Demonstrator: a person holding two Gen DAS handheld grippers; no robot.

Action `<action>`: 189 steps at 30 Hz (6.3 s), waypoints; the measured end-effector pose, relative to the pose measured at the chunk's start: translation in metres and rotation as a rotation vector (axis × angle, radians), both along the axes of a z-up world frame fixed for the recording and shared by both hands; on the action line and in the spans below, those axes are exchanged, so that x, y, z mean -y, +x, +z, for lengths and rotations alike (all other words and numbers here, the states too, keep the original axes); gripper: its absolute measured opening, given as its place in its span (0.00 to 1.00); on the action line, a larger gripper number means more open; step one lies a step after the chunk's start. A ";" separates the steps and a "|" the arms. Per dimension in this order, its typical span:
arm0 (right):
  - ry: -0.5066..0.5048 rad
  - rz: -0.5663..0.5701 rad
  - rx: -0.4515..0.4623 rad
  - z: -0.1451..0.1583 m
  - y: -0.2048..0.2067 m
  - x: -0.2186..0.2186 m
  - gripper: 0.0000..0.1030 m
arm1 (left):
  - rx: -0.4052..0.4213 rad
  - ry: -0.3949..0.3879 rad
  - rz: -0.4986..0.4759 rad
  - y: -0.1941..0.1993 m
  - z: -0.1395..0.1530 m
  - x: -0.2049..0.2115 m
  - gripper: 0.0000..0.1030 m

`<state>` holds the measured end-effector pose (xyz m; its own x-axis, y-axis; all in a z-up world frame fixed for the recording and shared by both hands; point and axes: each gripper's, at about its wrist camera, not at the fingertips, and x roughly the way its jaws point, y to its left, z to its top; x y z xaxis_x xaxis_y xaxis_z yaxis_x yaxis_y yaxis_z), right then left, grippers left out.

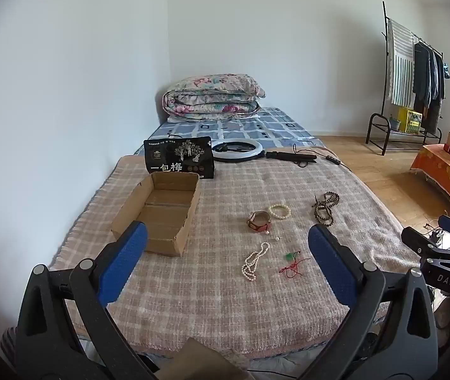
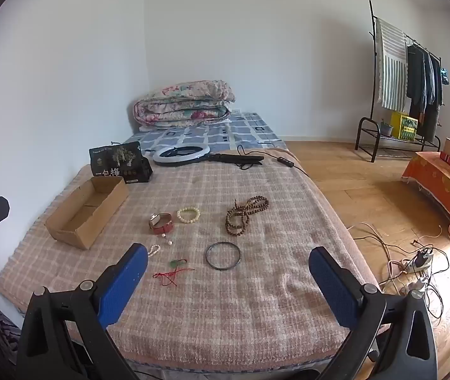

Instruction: Organize jewelry

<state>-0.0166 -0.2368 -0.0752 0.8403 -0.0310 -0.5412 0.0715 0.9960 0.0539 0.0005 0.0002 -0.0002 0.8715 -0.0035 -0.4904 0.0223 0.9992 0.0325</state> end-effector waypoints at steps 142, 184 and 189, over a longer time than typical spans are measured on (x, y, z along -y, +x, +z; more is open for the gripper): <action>-0.038 -0.026 -0.315 -0.088 0.184 0.047 0.88 | -0.394 0.016 -0.119 0.246 -0.135 0.001 1.00; -0.084 0.162 -0.410 -0.183 0.200 0.004 1.00 | -0.647 -0.104 -0.094 0.330 -0.236 0.037 0.42; -0.070 0.153 -0.439 -0.191 0.206 0.008 0.94 | -0.646 -0.103 -0.110 0.331 -0.236 0.038 0.26</action>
<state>0.1898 -0.2448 -0.2659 0.5299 0.0257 -0.8477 -0.0753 0.9970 -0.0168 0.3311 -0.0375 -0.2359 0.3945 -0.1500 -0.9066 0.1070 0.9874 -0.1168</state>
